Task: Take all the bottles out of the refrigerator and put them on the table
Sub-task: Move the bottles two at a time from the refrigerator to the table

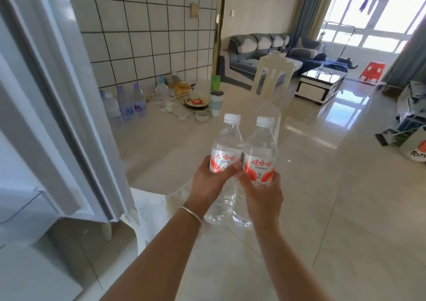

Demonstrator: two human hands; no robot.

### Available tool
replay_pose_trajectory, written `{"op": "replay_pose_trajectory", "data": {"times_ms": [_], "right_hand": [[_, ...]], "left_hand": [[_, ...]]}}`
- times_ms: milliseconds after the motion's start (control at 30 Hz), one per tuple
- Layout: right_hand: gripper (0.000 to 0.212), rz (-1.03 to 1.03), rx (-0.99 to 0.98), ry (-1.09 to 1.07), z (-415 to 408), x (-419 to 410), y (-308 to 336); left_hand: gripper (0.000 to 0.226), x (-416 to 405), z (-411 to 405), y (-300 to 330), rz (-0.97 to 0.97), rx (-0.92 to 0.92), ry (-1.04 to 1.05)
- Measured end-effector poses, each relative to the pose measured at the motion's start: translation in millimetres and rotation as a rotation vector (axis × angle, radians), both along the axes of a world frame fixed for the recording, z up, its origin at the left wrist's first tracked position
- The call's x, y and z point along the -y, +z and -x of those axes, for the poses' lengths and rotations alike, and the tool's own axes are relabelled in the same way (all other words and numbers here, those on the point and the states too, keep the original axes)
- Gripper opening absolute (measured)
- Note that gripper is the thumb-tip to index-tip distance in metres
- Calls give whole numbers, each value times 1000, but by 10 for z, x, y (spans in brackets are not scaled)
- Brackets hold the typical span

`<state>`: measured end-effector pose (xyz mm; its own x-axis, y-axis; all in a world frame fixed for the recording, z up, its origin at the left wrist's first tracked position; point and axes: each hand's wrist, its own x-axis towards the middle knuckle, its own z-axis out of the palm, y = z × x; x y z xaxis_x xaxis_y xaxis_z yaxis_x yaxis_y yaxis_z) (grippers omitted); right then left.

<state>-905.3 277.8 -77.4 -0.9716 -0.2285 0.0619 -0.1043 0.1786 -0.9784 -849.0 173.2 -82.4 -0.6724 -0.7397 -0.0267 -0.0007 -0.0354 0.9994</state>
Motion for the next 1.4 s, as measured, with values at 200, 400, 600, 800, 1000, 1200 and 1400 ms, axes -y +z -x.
{"op": "replay_pose_trajectory", "data": {"times_ms": [200,400,600,800,1000,1200,1400], "right_hand": [[53,-13,1,86,846,793,3],[52,-13,33,245,1577,1689,-179],[56,-53,75,476,2264,2656,-355],[57,-107,77,706,2701,3675,-405],[56,-200,75,905,2727,4555,-671],[62,-319,8,912,2656,5502,-899],[65,-369,-66,916,2575,6434,-903]], "left_hand": [[68,750,781,-28,-23,-29,62],[62,1595,1352,-206,27,46,166],[71,2454,1883,-399,-15,103,360],[73,3237,2101,-478,-62,154,586],[65,3931,2012,-779,-141,146,770],[58,4839,1842,-1017,-127,163,834],[65,5704,1736,-1126,-124,118,810]]}}
